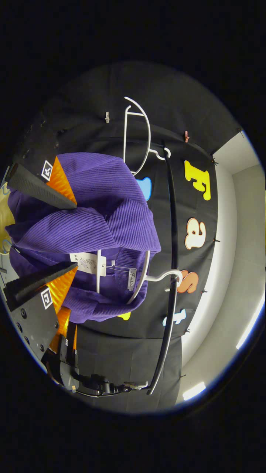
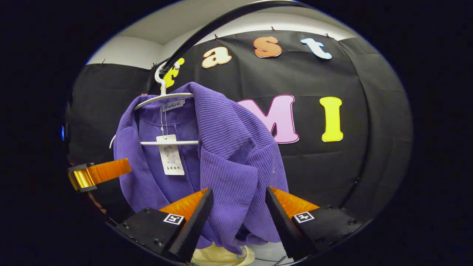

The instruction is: Grasp the clothes on the hanger with both hands and then place them into the laundry hamper below.

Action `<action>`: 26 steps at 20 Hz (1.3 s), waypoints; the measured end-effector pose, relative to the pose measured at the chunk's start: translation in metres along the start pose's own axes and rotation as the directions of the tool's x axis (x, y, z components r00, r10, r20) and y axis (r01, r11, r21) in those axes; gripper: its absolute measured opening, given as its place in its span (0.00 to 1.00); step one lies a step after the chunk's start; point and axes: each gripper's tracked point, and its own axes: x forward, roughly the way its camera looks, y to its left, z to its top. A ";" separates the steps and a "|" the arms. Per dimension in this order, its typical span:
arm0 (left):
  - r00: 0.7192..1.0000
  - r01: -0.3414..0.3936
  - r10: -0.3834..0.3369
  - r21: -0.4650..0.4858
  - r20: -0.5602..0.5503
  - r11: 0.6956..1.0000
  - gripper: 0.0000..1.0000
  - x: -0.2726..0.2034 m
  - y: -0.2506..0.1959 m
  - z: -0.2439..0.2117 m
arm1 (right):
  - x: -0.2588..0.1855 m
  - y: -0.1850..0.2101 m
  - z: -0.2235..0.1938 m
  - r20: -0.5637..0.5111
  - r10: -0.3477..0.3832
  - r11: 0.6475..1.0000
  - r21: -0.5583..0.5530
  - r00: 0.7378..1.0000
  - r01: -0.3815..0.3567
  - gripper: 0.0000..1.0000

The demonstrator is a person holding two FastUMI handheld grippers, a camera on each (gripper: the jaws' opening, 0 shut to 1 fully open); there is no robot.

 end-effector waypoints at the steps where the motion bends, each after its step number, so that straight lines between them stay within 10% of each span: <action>1: 1.000 -0.004 0.004 -0.015 0.006 1.000 0.89 -0.001 0.000 0.001 | 0.000 0.005 0.003 0.005 0.028 1.000 0.000 1.000 -0.028 0.89; 19: 0.997 0.050 -0.058 -0.132 -0.058 0.990 0.73 0.018 -0.021 -0.019 | 0.004 0.076 -0.021 -0.064 0.275 0.958 0.096 0.959 -0.268 0.80; 26: 0.997 0.032 -0.039 -0.106 -0.068 0.994 0.65 0.020 -0.010 -0.019 | 0.013 0.027 -0.034 -0.079 0.118 0.993 0.029 0.990 -0.116 0.79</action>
